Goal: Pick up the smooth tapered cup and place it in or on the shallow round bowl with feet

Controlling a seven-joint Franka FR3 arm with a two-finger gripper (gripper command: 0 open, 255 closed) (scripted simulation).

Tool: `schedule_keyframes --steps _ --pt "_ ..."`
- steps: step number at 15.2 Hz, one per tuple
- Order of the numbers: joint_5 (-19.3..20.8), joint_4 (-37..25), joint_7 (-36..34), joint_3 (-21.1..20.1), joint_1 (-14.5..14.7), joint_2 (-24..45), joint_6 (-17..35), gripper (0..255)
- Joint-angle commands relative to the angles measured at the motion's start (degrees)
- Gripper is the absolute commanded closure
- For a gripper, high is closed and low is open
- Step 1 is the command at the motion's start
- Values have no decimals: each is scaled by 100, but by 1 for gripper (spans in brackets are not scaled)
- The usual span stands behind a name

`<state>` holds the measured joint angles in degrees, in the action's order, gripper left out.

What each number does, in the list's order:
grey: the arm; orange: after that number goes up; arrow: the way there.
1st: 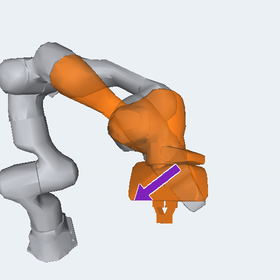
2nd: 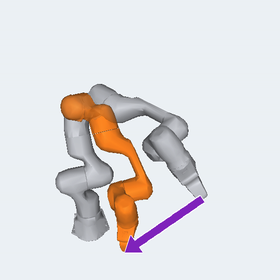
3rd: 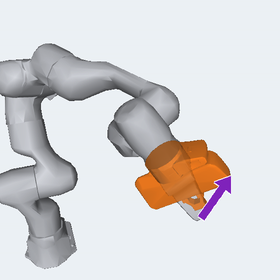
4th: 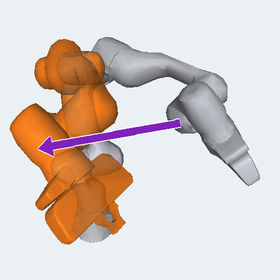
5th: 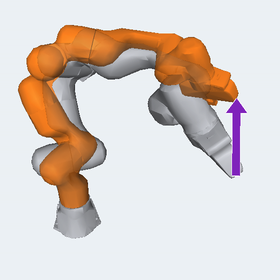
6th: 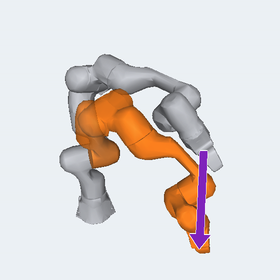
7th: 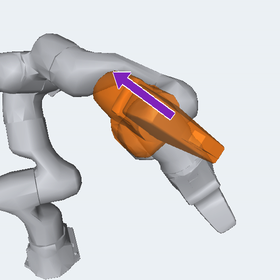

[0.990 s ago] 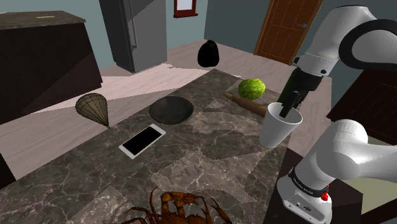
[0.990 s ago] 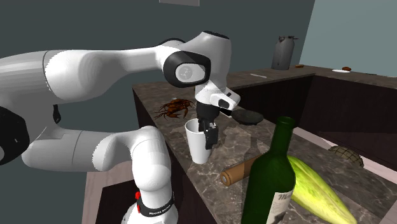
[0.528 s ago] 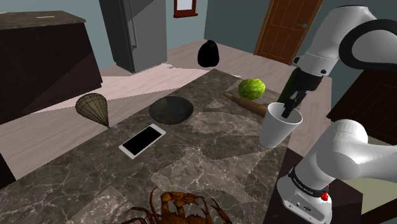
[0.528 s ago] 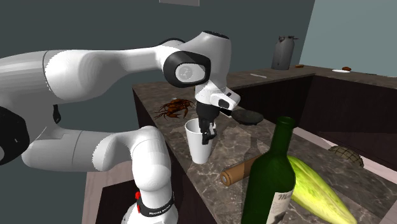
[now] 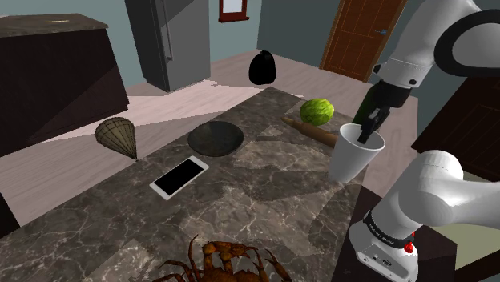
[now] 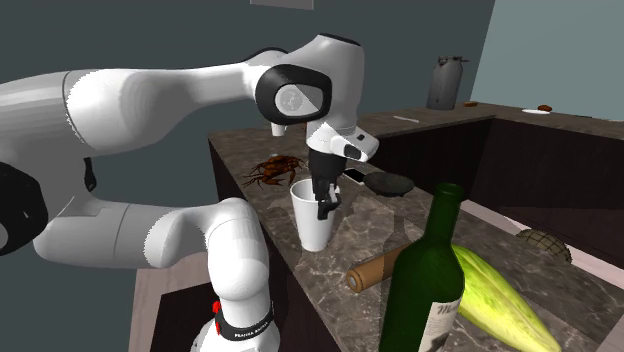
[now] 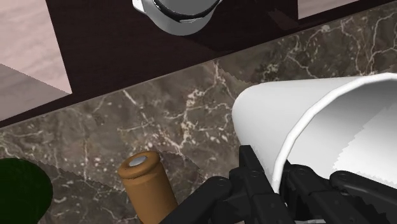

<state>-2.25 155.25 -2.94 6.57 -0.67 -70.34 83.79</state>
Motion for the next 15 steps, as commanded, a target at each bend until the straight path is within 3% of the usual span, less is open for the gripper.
schedule_keyframes --steps 1,15 --pt "-11 -191 -13 -7 13 73 -115 255" --pt "-98 -1513 -119 -65 101 629 -872 255"
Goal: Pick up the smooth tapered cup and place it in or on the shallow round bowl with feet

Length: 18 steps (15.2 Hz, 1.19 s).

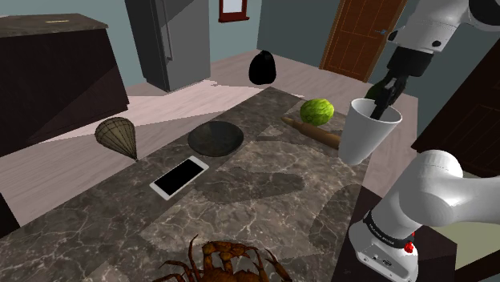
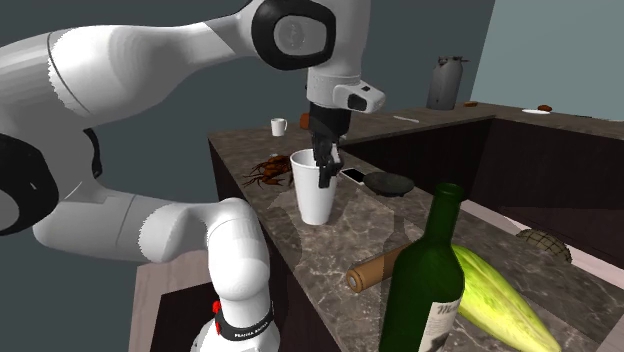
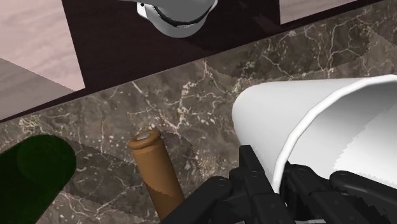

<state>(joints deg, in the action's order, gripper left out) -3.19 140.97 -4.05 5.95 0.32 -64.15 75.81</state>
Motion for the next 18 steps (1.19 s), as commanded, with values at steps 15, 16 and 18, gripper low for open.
schedule_keyframes --steps 15,16,18 --pt "-632 -1799 -667 -748 278 2588 882 255" --pt "-657 -1963 -720 -799 292 2798 937 255" --pt "-697 -2312 -827 -900 317 3222 1030 255"
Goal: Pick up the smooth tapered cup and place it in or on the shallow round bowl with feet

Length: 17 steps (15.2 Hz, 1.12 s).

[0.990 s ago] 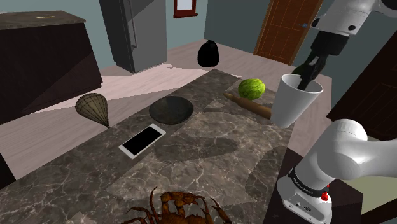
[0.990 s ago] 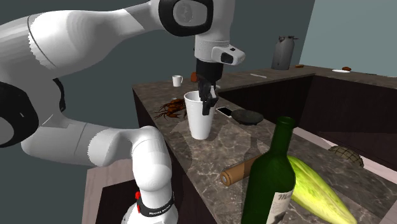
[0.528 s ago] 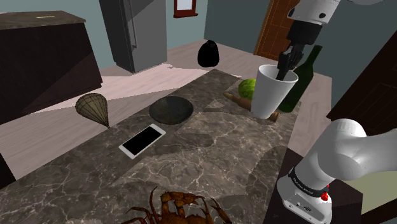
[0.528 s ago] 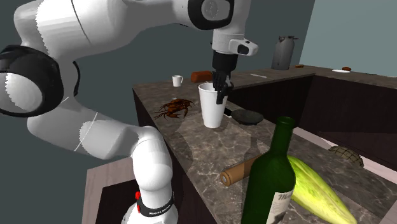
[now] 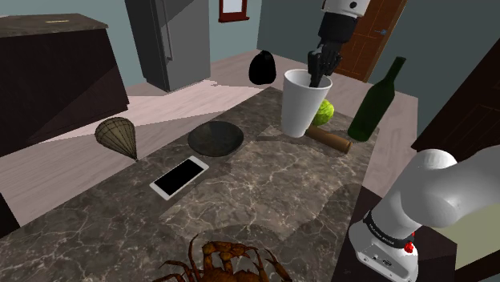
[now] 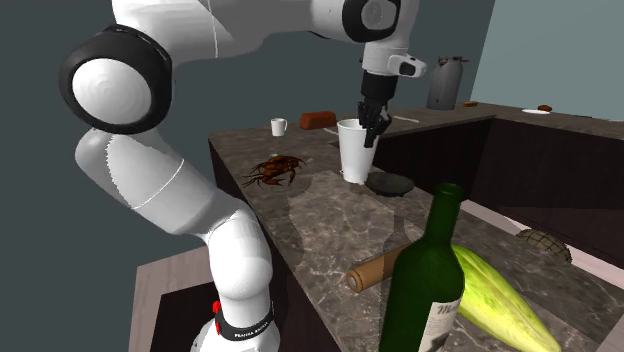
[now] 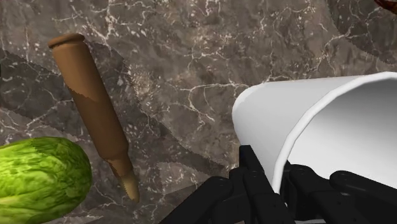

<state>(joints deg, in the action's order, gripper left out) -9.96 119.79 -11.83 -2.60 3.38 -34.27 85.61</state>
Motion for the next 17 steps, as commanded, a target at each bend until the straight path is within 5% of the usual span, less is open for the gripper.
schedule_keyframes --steps 1,10,17 --pt "-34 -381 -104 -94 22 448 87 255" --pt "21 -2443 -653 -496 134 2457 120 255" --pt "310 -4848 -1156 -745 350 4326 -369 255"
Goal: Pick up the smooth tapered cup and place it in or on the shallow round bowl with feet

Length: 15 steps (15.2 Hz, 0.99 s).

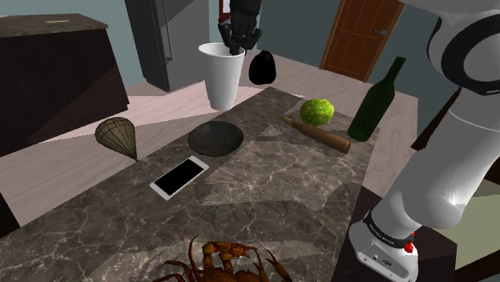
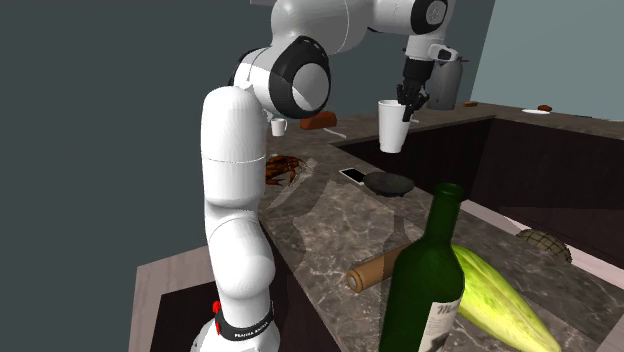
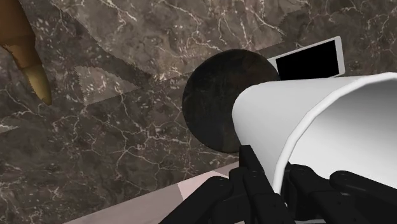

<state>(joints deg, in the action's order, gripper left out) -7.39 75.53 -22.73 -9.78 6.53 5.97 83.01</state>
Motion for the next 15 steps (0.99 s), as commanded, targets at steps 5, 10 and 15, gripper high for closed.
schedule_keyframes --steps 5,10,15 --pt "33 73 -12 -17 29 172 253 255" --pt "6 683 60 -9 16 10 697 255" --pt "-16 1216 124 -5 9 -101 1116 255"
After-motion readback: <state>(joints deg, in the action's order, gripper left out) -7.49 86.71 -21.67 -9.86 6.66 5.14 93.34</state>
